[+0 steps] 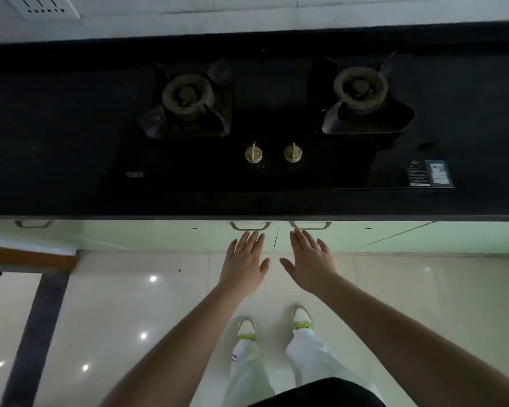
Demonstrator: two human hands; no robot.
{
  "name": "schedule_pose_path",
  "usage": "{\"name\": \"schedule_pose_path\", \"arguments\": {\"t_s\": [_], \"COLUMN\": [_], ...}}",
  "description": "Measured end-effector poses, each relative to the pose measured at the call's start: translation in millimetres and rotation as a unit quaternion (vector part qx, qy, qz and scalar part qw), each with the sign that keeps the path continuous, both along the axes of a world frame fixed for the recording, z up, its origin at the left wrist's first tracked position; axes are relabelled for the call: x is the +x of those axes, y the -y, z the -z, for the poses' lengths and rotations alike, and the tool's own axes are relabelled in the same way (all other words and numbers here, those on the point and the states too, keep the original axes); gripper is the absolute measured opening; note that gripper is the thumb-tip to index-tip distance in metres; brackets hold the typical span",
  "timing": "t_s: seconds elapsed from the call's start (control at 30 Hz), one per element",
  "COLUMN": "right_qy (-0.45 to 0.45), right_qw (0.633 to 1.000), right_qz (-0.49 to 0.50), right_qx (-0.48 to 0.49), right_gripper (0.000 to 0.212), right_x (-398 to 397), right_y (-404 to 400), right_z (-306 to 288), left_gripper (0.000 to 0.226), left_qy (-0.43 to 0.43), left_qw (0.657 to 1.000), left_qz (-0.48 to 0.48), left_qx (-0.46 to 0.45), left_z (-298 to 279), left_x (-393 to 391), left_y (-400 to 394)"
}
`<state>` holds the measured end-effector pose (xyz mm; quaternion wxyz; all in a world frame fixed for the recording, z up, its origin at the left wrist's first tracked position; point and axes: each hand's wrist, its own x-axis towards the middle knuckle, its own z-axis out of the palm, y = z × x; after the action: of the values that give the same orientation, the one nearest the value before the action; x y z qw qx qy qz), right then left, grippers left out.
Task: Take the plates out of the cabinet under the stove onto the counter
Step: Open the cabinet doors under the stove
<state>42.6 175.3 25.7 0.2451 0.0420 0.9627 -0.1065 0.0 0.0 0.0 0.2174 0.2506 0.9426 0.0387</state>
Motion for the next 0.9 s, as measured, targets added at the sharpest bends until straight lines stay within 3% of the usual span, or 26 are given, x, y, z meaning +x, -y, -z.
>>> {"name": "schedule_pose_path", "arguments": {"t_s": [0.27, 0.53, 0.73, 0.9], "right_qy": [0.095, 0.131, 0.108, 0.093], "right_qw": [0.995, 0.985, 0.978, 0.974], "right_qz": [0.039, 0.109, 0.16, 0.181], "right_qx": [0.004, -0.022, -0.082, -0.101], "right_gripper": [0.082, 0.079, 0.063, 0.065], "right_x": [-37.9, -57.6, -18.5, 47.5], "right_y": [-4.8, -0.8, -3.6, 3.5], "right_z": [15.4, 18.1, 24.6, 23.1], "left_gripper": [0.067, 0.056, 0.051, 0.05], "left_qy": [0.03, 0.05, 0.091, 0.066], "left_qw": [0.998, 0.993, 0.988, 0.995], "left_qz": [-0.049, -0.08, -0.091, -0.065], "left_qx": [0.002, 0.071, 0.085, 0.044], "left_z": [23.8, 30.1, 22.0, 16.0], "left_x": [-29.9, -34.4, -5.1, 19.7], "left_y": [-13.3, -8.6, 12.6, 29.9]}}
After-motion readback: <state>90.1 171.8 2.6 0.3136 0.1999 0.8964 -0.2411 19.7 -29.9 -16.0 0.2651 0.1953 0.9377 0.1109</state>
